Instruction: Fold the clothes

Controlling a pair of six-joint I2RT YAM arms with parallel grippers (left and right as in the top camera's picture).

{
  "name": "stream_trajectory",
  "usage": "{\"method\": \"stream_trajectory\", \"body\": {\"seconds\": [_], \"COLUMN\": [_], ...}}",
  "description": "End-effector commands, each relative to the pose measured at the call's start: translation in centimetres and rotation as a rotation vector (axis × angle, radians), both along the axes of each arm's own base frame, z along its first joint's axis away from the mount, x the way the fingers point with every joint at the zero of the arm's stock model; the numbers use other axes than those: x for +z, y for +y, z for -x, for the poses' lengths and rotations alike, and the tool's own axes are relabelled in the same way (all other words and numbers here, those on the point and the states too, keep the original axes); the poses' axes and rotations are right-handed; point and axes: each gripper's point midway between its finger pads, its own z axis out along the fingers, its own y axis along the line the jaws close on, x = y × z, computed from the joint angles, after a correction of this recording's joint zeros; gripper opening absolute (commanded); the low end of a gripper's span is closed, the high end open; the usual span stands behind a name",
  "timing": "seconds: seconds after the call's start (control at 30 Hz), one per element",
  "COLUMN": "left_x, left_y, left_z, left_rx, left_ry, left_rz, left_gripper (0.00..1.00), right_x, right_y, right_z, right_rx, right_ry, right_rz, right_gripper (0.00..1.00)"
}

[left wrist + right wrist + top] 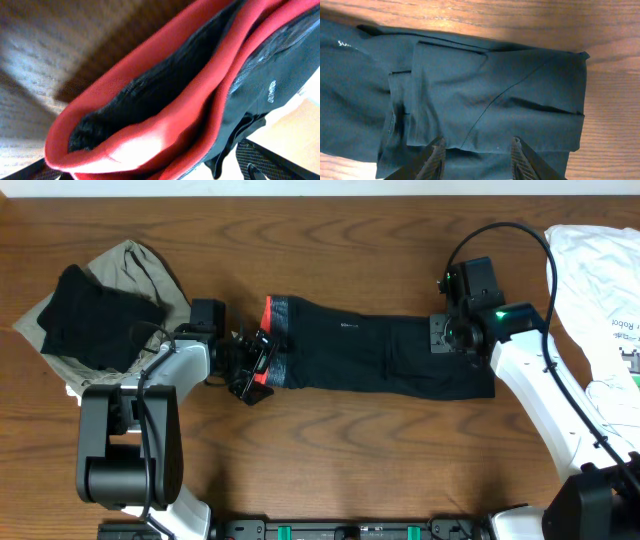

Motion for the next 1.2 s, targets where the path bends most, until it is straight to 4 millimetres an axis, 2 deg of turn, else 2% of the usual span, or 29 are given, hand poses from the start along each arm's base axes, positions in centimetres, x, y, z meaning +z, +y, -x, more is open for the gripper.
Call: {"method": "stream_trajectory", "body": {"seconds": [0.0,0.1,0.2,0.3,0.4,0.57,0.77,0.93,1.0,1.17], "left_x": [-4.4,-4.5,-4.6,-4.7,-5.0,-5.8,-7.1,-7.2,-7.2,-7.1], "left_y": [4.5,5.2,5.7,5.9,6.5,7.1,6.4,5.9,5.9,6.0], "left_z": [-0.2,-1.2,-1.4,-1.4,-1.1,-0.3,0.0,-0.1,-0.2,-0.3], "left_rx": [0.059,0.074,0.083,0.085,0.092,0.095,0.082,0.069,0.07,0.037], "left_ry": [0.01,-0.029,-0.036,-0.036,-0.028,-0.017,-0.037,-0.051,-0.052,-0.073], "left_rz": [-0.289,-0.33,-0.363,-0.375,-0.411,-0.449,-0.433,-0.432,-0.431,-0.439], "left_gripper": [0.98,0.98,0.83,0.82,0.74,0.75,0.75,0.73,0.65,0.19], "right_x": [0.9,0.9,0.8,0.9,0.8,0.9,0.9,0.9,0.9,0.9], "right_y": [-0.3,-0.3,-0.3,-0.2,-0.2,-0.3,-0.2,-0.3,-0.2,-0.2], "right_z": [-0.4,-0.3,-0.3,-0.3,-0.3,-0.3,-0.3,-0.3,-0.3,-0.3], "right_rx": [0.001,0.001,0.001,0.002,0.002,0.001,0.002,0.001,0.002,0.002], "right_ry": [-0.025,-0.024,-0.023,-0.024,-0.023,-0.023,-0.023,-0.024,-0.024,-0.024], "right_rz": [0.002,0.002,0.002,0.002,0.002,0.002,0.002,0.002,0.002,0.002], "right_gripper": [0.41,0.41,0.41,0.41,0.41,0.42,0.42,0.42,0.42,0.42]}}
